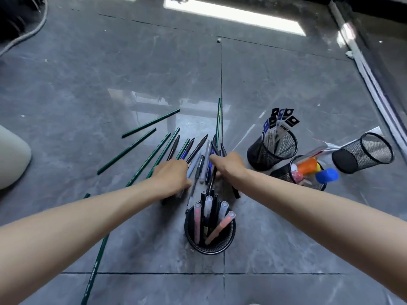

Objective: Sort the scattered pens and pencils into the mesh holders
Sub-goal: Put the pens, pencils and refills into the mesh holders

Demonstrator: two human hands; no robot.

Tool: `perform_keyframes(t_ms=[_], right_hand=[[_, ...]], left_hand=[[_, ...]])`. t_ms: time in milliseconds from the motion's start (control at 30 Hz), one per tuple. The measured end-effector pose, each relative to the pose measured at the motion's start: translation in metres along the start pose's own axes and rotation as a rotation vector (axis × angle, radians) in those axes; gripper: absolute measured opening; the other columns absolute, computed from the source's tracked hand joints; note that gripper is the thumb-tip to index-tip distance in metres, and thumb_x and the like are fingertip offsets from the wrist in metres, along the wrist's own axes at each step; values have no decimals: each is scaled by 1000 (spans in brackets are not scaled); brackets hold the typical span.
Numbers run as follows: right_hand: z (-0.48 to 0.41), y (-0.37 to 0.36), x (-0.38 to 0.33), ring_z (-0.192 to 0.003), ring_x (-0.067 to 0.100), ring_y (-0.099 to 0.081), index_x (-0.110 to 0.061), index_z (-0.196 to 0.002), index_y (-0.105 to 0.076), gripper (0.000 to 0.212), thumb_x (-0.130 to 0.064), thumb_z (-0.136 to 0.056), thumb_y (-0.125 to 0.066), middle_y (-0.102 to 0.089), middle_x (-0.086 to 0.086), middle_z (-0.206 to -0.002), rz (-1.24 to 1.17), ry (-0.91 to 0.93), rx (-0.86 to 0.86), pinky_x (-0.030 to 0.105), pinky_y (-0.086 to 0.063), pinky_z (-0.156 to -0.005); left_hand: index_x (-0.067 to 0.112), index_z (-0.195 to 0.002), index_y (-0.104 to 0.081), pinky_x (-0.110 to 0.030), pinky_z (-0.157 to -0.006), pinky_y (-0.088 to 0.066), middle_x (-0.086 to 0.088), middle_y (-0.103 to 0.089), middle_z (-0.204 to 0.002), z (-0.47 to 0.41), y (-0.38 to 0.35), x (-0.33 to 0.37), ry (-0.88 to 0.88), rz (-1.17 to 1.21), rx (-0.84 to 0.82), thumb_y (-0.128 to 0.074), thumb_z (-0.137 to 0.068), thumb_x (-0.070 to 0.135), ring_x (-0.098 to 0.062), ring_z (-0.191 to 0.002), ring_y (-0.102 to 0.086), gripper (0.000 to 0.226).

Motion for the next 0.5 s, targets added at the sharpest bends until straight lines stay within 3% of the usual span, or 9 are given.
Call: perform_keyframes(t_ms=[100, 167, 267, 367, 433, 500], right_hand=[[-1, 9, -1, -60, 22, -45, -12, -64, -47, 33, -38, -81, -57, -47, 3, -65, -68, -3, 33, 26, -34, -54], [-5, 14, -3, -59, 22, -45, -14, -63, -47, 29, -33, -80, -60, -45, 2, -61, -36, 26, 47, 26, -33, -52], [-7, 18, -10, -48, 17, -38, -17, -55, -39, 42, -33, -79, -70, -39, -1, -52, 33, 94, 59, 26, -27, -44], [-9, 12, -12, -47, 15, -32, -17, -58, -33, 53, -42, -75, -77, -32, -2, -53, 36, 80, 40, 29, -23, -43], [-11, 6, -12, -53, 17, -40, -15, -60, -37, 49, -37, -76, -78, -37, 0, -56, 19, 63, 20, 28, -28, -46], [-12, 3, -12, -66, 20, -52, -9, -66, -47, 39, -29, -76, -78, -47, 3, -64, -27, 35, 14, 27, -38, -54]], left_hand=[[15, -78, -41, -30, -54, -33, -1, -49, -65, 6, 4, 7, -50, 71, 123, -54, -81, 21, -25, -63, -49, 15], [16, -81, -40, -32, -58, -36, 2, -45, -63, 11, 8, 15, -76, 79, 190, -54, -86, 29, -28, -67, -52, 20], [16, -81, -41, -32, -60, -35, 2, -48, -69, 15, 3, 29, -88, -22, 154, -55, -89, 46, -27, -75, -55, 34], [14, -76, -41, -32, -60, -37, -7, -61, -83, 17, -5, 33, -61, -102, 105, -55, -92, 30, -31, -77, -56, 27], [13, -69, -39, -31, -58, -38, -7, -60, -80, 16, -9, 32, -20, -88, 63, -55, -91, 23, -30, -69, -52, 29], [12, -65, -40, -28, -54, -36, -2, -54, -69, 14, -10, 24, 60, 31, 28, -58, -87, 29, -25, -62, -48, 34]])
Point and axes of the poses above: each hand's wrist, its own z-axis away from the middle knuckle, its own y-axis out of the back of the hand, x = y × z, the point moved 10 cm from there along -z, towards the middle knuckle
